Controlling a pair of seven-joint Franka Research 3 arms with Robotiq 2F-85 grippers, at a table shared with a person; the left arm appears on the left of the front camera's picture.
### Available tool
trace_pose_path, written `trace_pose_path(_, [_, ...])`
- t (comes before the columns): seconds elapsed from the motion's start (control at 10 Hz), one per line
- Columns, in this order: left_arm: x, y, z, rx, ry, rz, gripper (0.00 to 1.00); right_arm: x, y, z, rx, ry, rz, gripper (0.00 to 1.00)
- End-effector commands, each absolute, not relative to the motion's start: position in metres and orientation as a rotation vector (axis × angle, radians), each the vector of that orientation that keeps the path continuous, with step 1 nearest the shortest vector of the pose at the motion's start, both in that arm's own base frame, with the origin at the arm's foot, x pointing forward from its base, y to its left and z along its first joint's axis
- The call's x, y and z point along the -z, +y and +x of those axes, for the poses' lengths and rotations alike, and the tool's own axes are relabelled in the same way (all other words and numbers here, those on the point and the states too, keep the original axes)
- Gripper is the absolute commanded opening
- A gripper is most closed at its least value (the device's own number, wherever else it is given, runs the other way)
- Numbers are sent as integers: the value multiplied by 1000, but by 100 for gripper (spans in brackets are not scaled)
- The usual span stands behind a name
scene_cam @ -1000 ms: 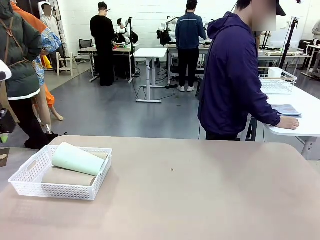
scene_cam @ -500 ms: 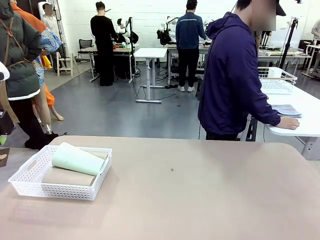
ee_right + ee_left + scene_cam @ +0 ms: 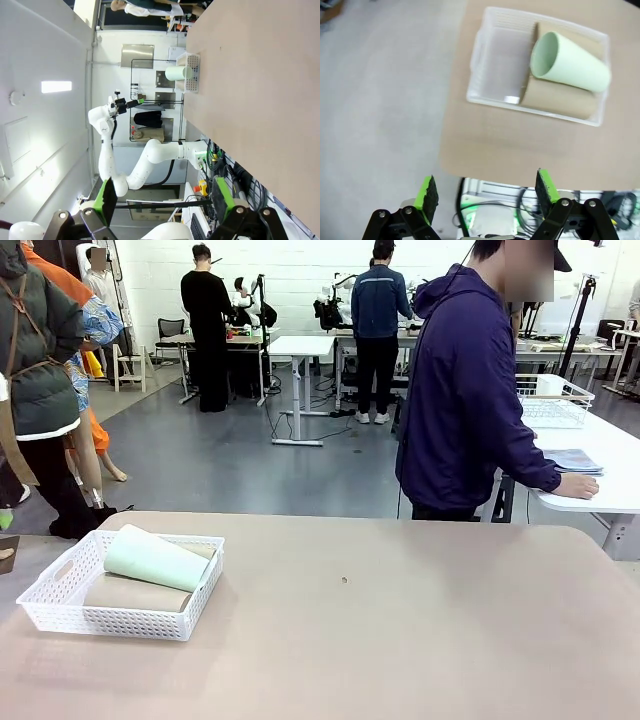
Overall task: Clean and organize the cups into the basket.
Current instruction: Move the Organizing basket back to the left side of the table.
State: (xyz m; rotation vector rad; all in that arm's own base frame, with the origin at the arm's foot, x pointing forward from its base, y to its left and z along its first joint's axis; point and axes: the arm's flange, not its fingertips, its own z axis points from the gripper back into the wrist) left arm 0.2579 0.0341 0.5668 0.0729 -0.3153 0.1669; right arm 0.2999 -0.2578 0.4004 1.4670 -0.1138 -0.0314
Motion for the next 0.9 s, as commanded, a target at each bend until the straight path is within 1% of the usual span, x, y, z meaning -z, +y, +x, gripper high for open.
trace_pose_path(0.0, [-571,115,271,-102,-255,-393,100,-401,-254,295,24,-116,1467,100])
trace_pose_path(0.1, [-568,150,272,-107,-249,-549,100,-401,-254,295,24,-116,1467,100])
trace_pose_path(0.3, [-554,222,274,-47,-289,-796,100,-401,-254,295,24,-116,1467,100])
trace_pose_path(0.6, [-516,295,287,-54,-251,-1070,100,-401,-254,295,24,-116,1467,100])
trace_pose_path(0.8, [-504,327,287,-20,-262,-1218,100,-401,-254,295,24,-116,1467,100])
